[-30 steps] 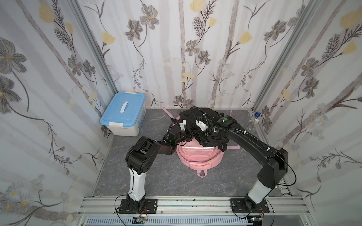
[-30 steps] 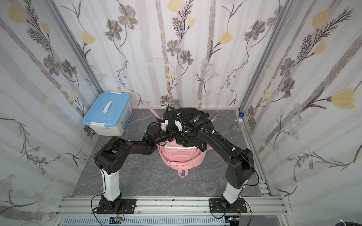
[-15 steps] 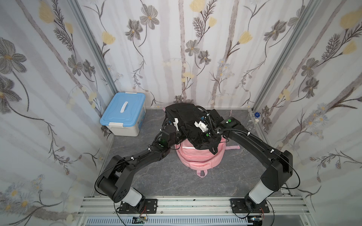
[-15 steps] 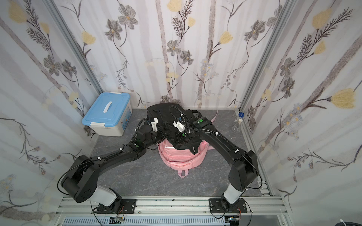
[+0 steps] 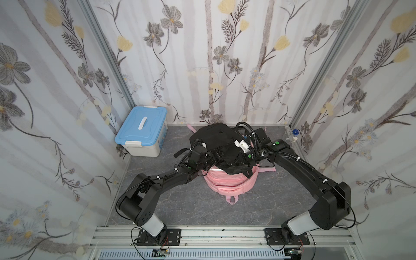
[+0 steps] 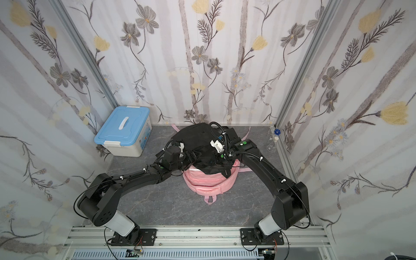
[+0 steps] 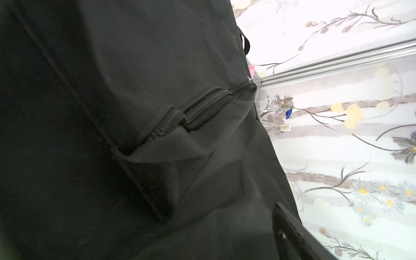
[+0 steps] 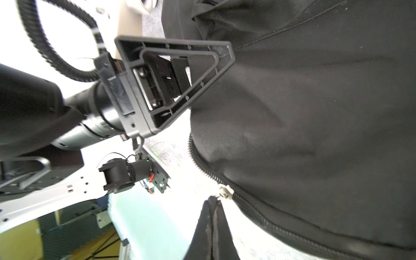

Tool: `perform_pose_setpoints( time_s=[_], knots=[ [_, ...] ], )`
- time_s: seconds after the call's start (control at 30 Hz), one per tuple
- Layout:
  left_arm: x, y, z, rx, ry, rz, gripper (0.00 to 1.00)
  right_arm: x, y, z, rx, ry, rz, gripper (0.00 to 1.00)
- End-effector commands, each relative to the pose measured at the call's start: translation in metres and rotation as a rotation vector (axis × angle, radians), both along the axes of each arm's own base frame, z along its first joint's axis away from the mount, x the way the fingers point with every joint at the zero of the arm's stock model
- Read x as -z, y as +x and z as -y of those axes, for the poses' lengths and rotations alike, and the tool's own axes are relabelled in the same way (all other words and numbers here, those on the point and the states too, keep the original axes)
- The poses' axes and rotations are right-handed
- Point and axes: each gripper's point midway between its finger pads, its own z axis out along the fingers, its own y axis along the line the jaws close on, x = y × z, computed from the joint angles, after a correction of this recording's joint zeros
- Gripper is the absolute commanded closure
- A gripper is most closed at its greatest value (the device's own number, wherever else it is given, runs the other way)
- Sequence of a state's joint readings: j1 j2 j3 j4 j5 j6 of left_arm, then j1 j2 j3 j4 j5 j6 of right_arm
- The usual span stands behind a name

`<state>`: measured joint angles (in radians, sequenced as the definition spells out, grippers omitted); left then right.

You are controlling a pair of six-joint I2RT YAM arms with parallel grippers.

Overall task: Zip up the backpack
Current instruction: Zip the zipper on the backpack.

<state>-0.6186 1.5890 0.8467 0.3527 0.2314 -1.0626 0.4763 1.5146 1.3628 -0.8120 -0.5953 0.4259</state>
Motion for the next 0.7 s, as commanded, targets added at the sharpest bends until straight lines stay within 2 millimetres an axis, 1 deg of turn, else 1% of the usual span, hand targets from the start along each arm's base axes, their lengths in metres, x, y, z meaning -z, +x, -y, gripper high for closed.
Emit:
perform_pose_setpoints(
  time_s=[0.0,0.13,0.23,0.37,0.47,0.67],
  knots=[
    [-0.016,-0.006,0.008,-0.001,-0.114,-0.006,0.14,-0.012,0.000,-0.012,-0.010,0.108,0.005,1.00],
    [-0.020,-0.021,0.016,0.008,-0.170,-0.042,0.13,-0.008,0.002,-0.014,0.006,0.138,0.006,1.00],
    [-0.016,-0.031,0.023,0.005,-0.201,-0.067,0.12,-0.010,0.002,-0.017,0.007,0.164,0.013,1.00],
    [-0.014,-0.034,0.032,-0.004,-0.277,-0.085,0.12,-0.010,0.001,-0.016,0.001,0.164,0.020,1.00],
    [-0.019,-0.038,0.043,0.013,-0.299,-0.085,0.12,-0.008,-0.002,-0.014,-0.006,0.157,0.020,1.00],
    [-0.024,-0.039,0.046,0.007,-0.293,-0.069,0.13,-0.005,-0.008,-0.011,-0.011,0.151,0.022,1.00]
  ],
)
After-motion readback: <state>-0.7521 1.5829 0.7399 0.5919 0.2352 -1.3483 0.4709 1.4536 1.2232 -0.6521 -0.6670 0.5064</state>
